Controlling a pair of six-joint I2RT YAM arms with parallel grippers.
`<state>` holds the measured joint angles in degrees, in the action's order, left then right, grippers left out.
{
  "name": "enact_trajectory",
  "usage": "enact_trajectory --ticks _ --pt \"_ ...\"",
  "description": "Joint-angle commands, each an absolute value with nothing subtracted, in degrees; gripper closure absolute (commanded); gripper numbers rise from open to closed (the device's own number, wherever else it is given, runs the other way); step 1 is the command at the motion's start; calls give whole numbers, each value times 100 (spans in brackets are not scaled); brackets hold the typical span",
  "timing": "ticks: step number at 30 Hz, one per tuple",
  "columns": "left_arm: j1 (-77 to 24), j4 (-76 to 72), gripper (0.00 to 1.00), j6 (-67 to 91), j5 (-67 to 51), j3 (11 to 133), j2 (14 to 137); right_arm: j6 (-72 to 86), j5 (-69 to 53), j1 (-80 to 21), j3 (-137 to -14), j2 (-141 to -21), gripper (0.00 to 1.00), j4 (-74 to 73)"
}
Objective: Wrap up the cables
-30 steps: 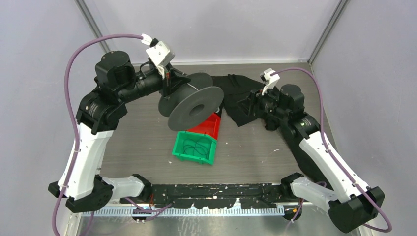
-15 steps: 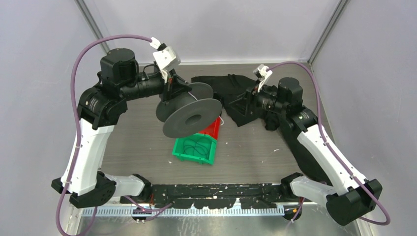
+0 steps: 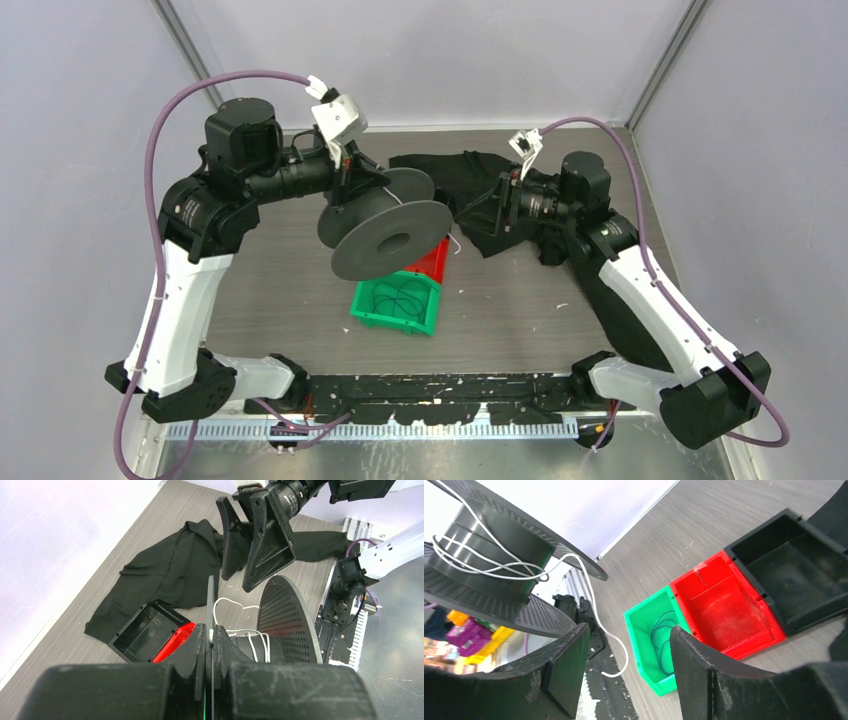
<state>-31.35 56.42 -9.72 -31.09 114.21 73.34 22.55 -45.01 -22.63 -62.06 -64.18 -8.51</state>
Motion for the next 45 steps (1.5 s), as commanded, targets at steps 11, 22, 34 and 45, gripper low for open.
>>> enact_trajectory --ticks 11,22,34,45 --pt "-3103 5010 100 -949 -3056 11422 7189 4175 -4953 -2323 -5408 -6410 36 -245" --pt "-3103 4894 100 -896 -3051 11362 7180 4243 -5045 -2492 -5345 -6555 52 -229" --pt "-3095 4361 100 -398 -2446 11155 7121 4119 -4617 -2626 -5265 -6691 99 -353" --pt "-3094 1267 100 3202 505 9024 6813 3985 -2968 -3887 -5019 -6737 99 286"
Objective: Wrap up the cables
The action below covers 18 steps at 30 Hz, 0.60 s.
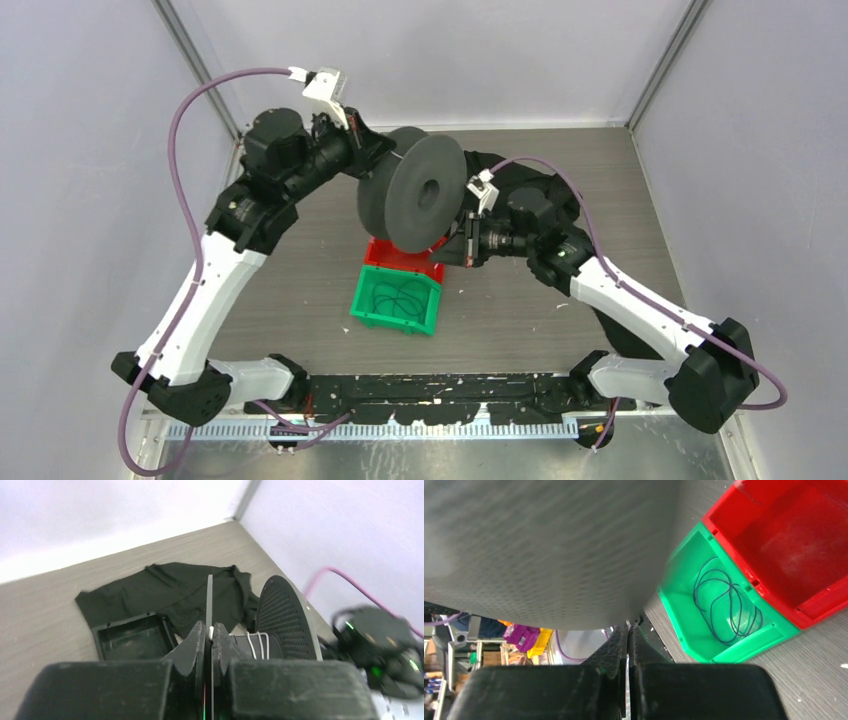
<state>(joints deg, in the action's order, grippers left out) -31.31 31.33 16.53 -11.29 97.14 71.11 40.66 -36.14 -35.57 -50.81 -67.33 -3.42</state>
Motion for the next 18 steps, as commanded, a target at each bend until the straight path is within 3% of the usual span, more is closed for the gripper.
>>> enact_trajectory --ticks 1,6,11,18 --pt "-3094 1134 100 3354 901 8831 6752 3965 -2864 -3984 -5011 -6734 99 308" --pt "-3155 401 100 3800 2253 7798 6348 3819 -2310 -4366 -4940 -6500 99 516" --pt "-3808 43 99 3273 3778 7459 6189 3966 -2012 -4616 -4876 -6411 99 1010" --pt "-4236 -117 100 2268 4171 7585 6558 4083 -2183 -4799 -5499 -6882 99 1094"
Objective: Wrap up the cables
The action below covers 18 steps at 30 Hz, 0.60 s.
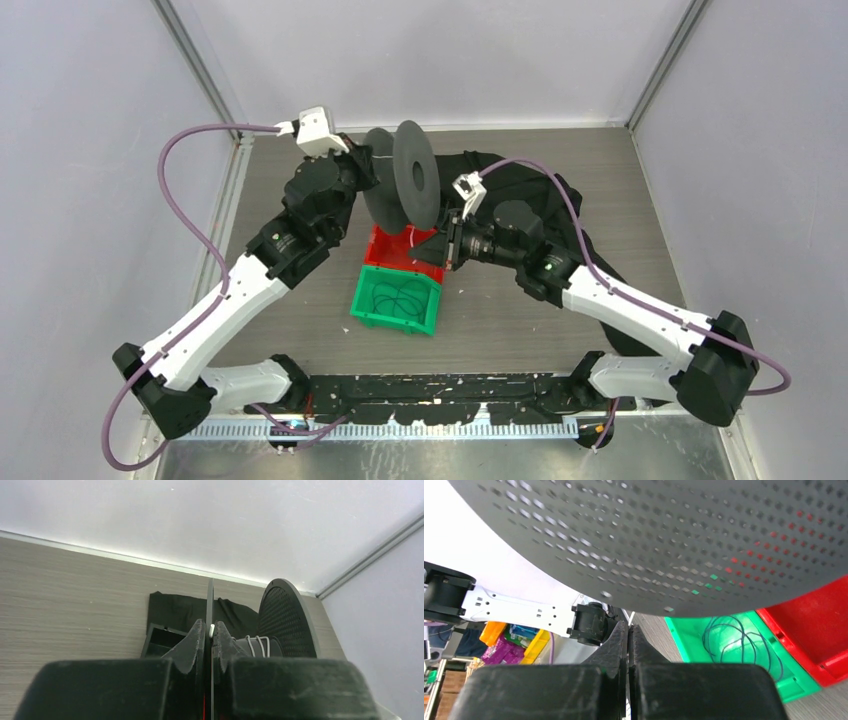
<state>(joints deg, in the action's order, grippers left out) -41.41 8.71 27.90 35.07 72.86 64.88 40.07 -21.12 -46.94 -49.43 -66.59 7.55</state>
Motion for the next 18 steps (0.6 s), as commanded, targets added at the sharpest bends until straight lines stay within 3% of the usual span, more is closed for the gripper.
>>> enact_trajectory --ticks 1,10,18 --pt "-4263 -107 100 2172 4105 7598 6592 4181 -2308 -4799 -5633 -6979 99 1081" --pt "-4482 -425 100 1506 3904 7391 6634 4508 -2578 -4799 -6264 -7364 99 1309" --pt "-4510 241 99 628 3153 7579 6760 4051 -2409 -4798 -6489 -7297 99 742"
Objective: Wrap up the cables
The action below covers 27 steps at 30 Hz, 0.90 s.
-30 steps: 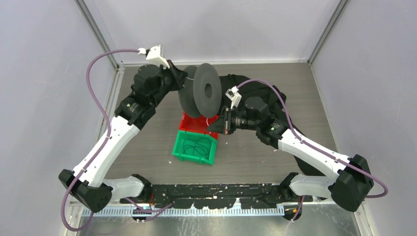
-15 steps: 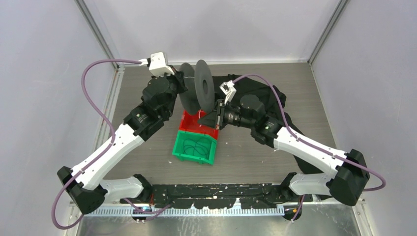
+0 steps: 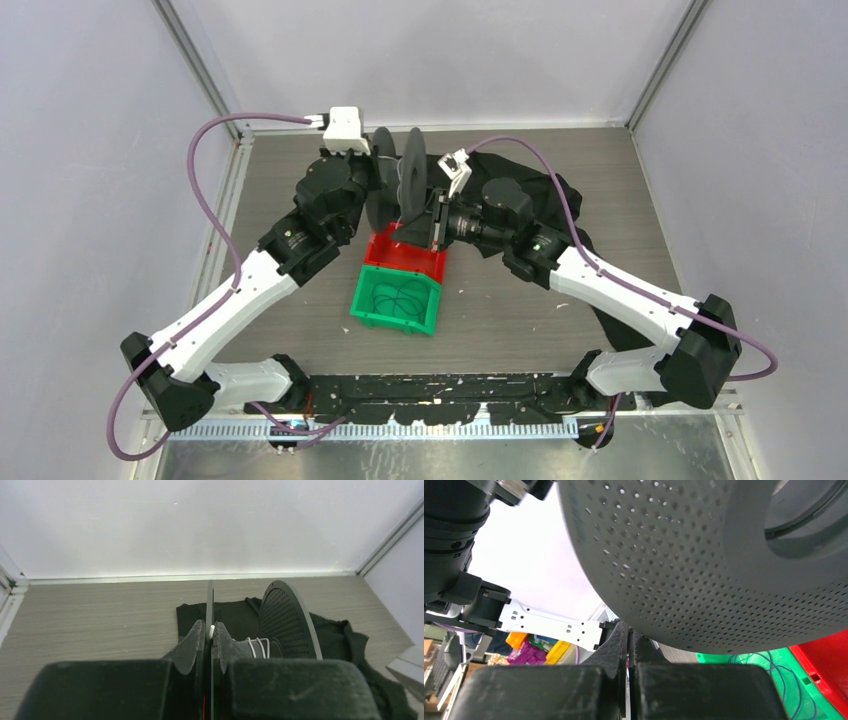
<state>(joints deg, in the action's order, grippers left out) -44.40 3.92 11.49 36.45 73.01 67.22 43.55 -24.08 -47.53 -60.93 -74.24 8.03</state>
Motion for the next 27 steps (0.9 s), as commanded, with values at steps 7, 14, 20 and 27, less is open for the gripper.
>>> enact_trajectory --ticks 7,14,20,27 --pt "-4509 1061 100 -240 2102 7741 6725 3964 -2551 -4784 -6592 -7317 99 652" --pt "-4509 1833 99 -958 1004 7779 6637 4034 -2954 -4701 -6945 -7398 99 605" --pt "-4509 2099 100 -1421 475 7615 6387 4198 -3380 -4460 -7087 -7470 99 667" --pt "-4500 2610 100 -2342 -463 7450 5960 4342 -4449 -3997 -7239 -7570 99 624"
